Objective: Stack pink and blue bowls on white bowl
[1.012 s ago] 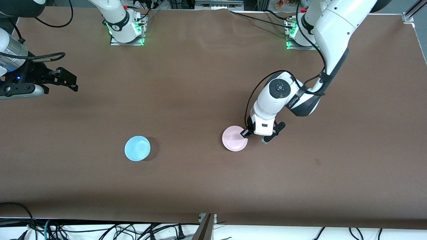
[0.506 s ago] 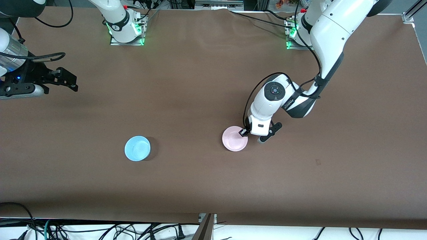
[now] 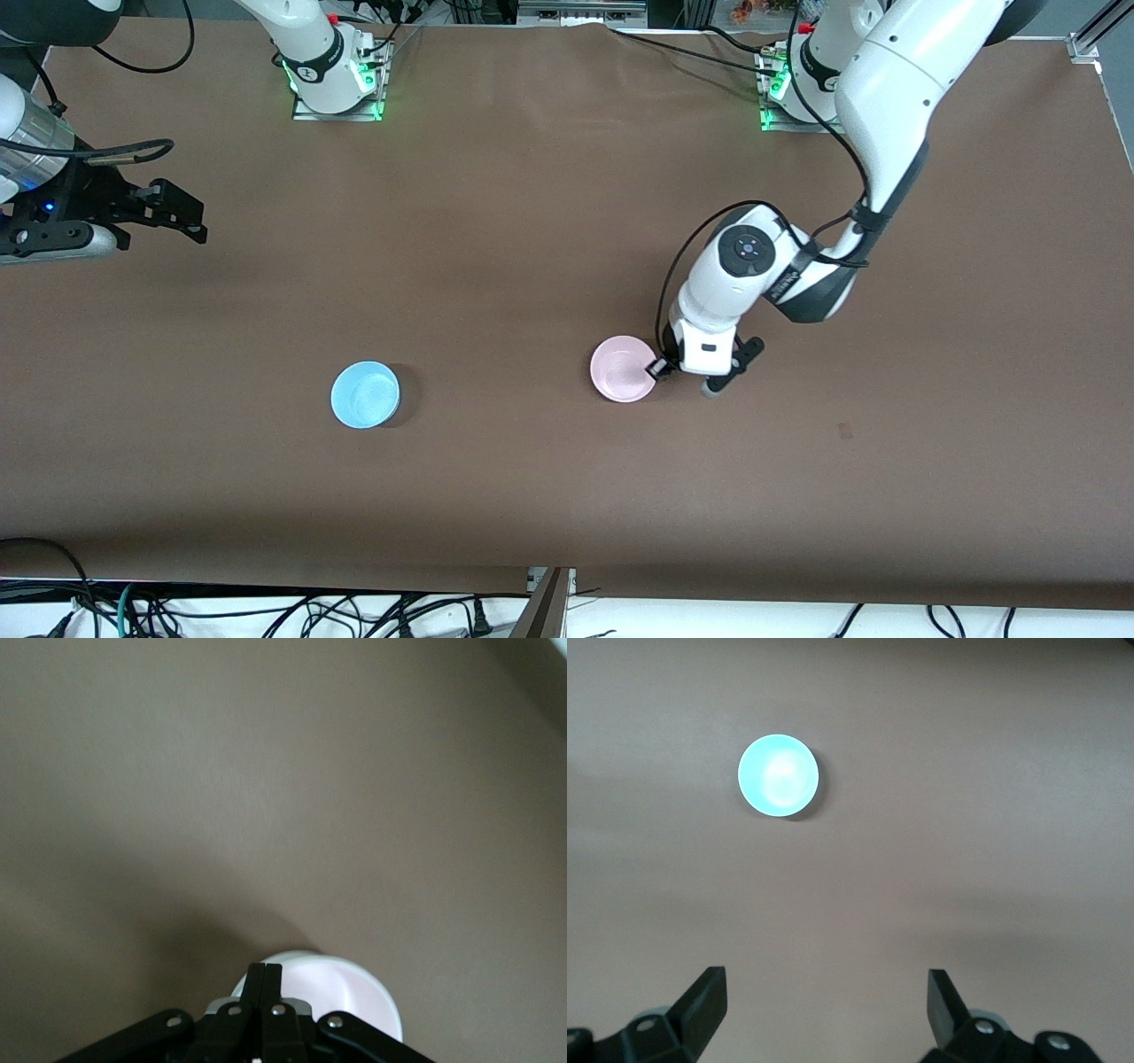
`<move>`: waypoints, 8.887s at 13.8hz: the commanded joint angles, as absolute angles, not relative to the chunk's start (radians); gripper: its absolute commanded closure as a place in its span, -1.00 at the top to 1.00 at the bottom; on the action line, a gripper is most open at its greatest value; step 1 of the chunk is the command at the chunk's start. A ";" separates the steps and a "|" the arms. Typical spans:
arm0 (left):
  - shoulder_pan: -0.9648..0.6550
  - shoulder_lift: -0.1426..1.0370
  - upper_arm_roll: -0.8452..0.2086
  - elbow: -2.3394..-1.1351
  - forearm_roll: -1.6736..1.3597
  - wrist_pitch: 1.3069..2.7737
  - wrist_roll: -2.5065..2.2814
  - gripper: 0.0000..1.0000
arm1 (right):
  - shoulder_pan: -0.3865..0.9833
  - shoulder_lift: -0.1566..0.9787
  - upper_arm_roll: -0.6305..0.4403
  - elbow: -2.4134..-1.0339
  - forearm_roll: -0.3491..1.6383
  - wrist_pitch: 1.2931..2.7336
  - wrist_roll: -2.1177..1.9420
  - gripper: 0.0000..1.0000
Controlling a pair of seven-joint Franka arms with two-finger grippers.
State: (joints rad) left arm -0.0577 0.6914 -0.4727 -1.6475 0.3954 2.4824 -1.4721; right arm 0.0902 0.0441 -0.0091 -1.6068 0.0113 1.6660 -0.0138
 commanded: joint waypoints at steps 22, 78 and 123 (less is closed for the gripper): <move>0.492 0.543 -0.499 -1.460 0.112 1.999 -0.381 -1.00 | 0.081 0.052 0.000 -1.585 0.005 1.649 -0.002 0.99; 0.642 0.028 -0.565 -1.852 -0.014 1.930 -0.115 0.14 | 0.193 0.726 0.018 -1.502 0.150 2.229 0.156 -0.98; -0.166 0.037 0.086 -1.433 0.023 1.419 -0.166 1.00 | 0.693 0.948 0.055 -1.186 0.121 2.496 1.173 0.21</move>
